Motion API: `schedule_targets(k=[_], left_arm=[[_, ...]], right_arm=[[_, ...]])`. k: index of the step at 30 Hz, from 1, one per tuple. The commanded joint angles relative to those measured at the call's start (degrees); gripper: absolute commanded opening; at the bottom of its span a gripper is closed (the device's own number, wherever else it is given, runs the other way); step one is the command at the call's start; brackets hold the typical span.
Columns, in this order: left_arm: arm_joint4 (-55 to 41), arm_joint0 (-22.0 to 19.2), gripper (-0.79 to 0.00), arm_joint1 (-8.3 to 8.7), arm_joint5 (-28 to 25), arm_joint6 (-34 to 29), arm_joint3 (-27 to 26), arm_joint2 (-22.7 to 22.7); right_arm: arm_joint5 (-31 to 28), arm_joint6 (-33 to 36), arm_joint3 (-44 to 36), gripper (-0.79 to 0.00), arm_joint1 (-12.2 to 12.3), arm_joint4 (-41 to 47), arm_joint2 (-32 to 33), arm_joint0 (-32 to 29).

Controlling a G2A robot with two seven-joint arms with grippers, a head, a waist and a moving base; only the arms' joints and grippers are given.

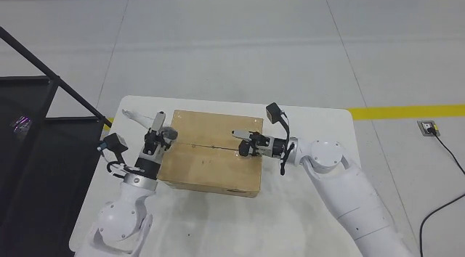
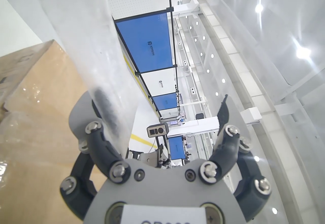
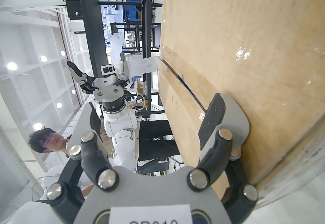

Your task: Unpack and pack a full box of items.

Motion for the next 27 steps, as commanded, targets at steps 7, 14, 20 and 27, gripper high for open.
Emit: schedule_targets(k=[7, 14, 20, 27], left_arm=[[3.5, -1.5, 0.000, -0.58, 1.3, -0.1, 1.2, 2.5], [6.3, -2.6, 0.000, -1.15, 2.0, 0.8, 2.4, 4.6], [7.8, -3.0, 0.000, -1.56, 2.5, 1.0, 2.6, 5.6], [9.0, -3.7, 0.000, -2.08, 3.0, 1.2, 3.0, 6.7]], right_arm=[[0.0, 0.0, 0.0, 0.000, 0.0, 0.0, 0.0, 0.0], [0.3, -2.9, -4.0, 0.000, 0.4, -1.3, 0.6, -2.9], [-0.2, -4.6, -8.9, 0.000, 1.3, -0.9, 3.4, -6.6], [3.3, -2.6, -10.0, 0.000, 1.9, -0.3, 4.3, -7.6]])
